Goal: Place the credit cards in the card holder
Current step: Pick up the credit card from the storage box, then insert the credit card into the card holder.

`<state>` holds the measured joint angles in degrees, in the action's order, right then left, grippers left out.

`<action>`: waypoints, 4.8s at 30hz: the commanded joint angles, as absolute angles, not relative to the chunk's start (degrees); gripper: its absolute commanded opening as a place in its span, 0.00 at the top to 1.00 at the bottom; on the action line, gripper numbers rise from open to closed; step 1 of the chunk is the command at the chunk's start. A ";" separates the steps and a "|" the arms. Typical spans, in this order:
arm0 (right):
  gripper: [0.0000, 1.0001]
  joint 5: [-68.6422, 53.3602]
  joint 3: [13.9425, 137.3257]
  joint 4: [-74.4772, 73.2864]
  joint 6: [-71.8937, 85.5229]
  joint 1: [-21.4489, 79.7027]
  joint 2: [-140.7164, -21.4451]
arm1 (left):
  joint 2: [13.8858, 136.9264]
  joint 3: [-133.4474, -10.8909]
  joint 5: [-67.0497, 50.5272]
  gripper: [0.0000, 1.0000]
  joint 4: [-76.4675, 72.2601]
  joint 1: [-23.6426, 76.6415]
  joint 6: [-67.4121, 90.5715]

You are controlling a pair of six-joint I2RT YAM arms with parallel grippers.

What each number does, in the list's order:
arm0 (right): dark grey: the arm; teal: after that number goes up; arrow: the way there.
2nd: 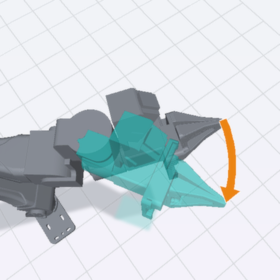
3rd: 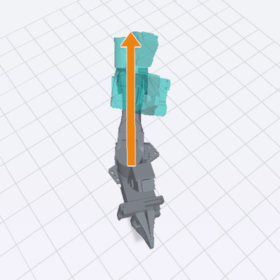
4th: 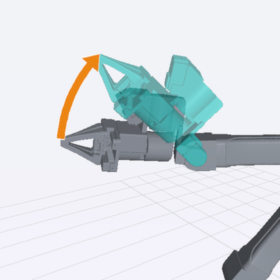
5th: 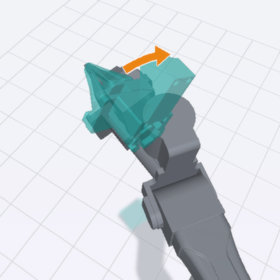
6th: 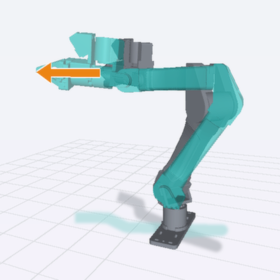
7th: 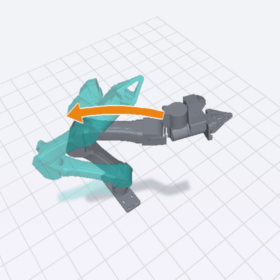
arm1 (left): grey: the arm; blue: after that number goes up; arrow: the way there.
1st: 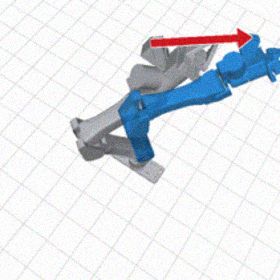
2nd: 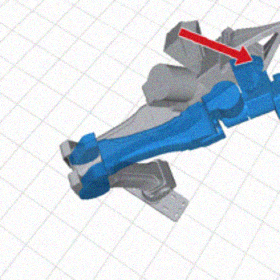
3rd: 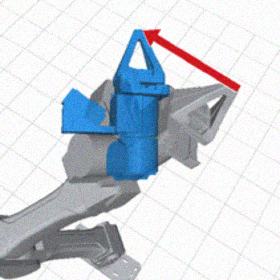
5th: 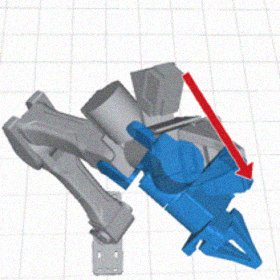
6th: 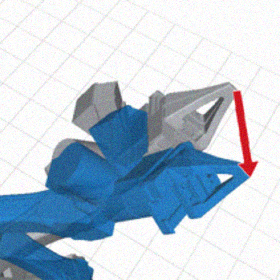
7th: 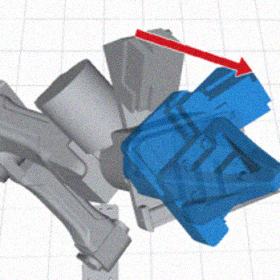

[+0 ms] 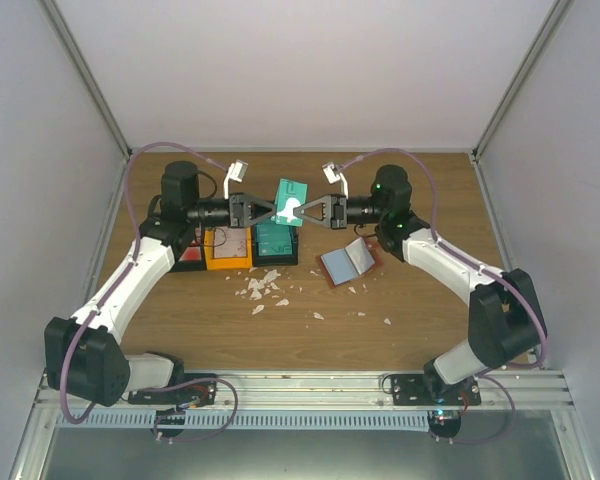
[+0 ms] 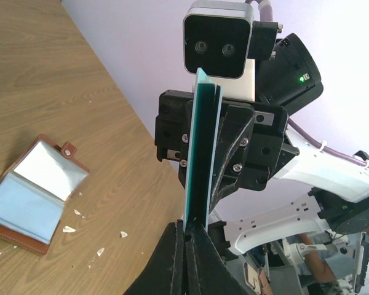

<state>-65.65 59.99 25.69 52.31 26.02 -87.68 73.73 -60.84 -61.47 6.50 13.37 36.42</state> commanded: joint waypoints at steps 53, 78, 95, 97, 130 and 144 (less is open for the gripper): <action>1.00 -35.10 50.65 -22.76 15.81 13.95 -82.64 | 61.67 -30.46 -25.30 1.00 -10.71 28.98 45.69; 0.99 -29.20 46.64 -21.20 26.09 14.01 -90.59 | 79.63 -34.93 -16.12 1.00 -8.80 35.16 37.55; 1.00 -29.05 41.38 -15.11 41.38 19.11 -82.22 | 84.88 -36.85 -15.24 1.00 -5.49 31.06 33.61; 1.00 -31.12 41.18 -14.26 41.89 19.07 -81.38 | 85.23 -37.36 -15.32 1.00 -4.86 30.34 33.12; 0.99 -33.22 36.48 -12.96 37.33 19.07 -83.33 | 90.69 -34.54 -25.71 1.00 -7.75 31.64 39.23; 1.00 -45.14 31.81 -0.22 40.85 18.69 -90.79 | 91.28 -34.45 -25.11 1.00 -7.65 33.11 38.80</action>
